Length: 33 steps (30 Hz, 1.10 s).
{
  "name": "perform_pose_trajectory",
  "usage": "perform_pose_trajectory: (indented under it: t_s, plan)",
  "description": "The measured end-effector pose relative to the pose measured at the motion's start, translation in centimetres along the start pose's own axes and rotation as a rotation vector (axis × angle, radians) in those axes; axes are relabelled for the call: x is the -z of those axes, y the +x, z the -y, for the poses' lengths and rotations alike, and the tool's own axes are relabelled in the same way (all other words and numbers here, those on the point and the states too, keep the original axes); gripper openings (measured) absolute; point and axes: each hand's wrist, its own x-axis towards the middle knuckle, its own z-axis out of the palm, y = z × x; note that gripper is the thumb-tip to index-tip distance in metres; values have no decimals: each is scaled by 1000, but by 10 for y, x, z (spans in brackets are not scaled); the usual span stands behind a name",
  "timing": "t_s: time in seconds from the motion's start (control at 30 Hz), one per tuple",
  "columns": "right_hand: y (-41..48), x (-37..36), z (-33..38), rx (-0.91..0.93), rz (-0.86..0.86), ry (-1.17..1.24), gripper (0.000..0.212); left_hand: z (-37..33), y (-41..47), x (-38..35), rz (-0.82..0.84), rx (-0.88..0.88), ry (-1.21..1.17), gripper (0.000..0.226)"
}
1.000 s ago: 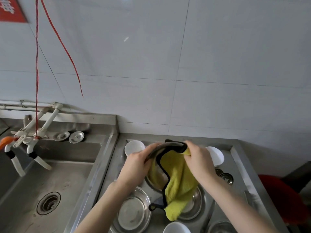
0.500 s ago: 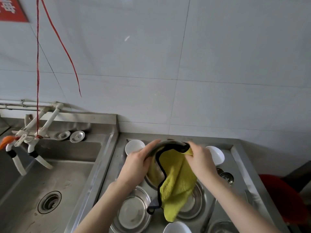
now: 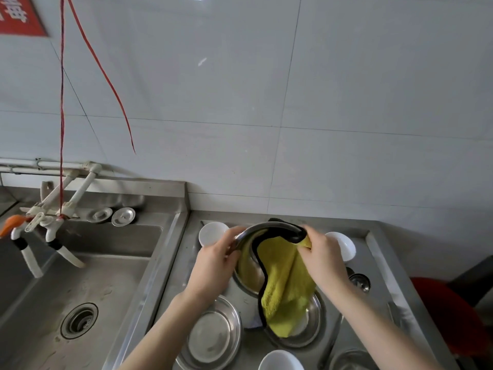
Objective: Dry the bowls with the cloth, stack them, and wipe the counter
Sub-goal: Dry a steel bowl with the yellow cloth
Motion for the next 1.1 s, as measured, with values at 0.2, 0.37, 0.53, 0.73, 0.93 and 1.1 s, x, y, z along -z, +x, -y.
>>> perform_pose_trajectory:
  t_s: [0.2,0.37,0.53,0.73,0.93,1.1]
  plan:
    - [0,-8,14,253,-52,-219,44,-15,13,-1,-30,-351,355,41]
    - [-1,-15,4,132,-88,-174,47,-18,11,2,-126,-11,201,43]
    - [-13,-25,-4,174,-178,-179,56,-34,2,-5,-9,396,-241,33]
    - [-42,-47,5,374,-106,-82,66,-43,21,-13,-10,640,-766,33]
    - [-50,-39,-5,395,104,141,78,-29,18,-6,44,624,-891,30]
    - [-46,-32,-5,224,112,235,57,-25,14,0,74,579,-880,45]
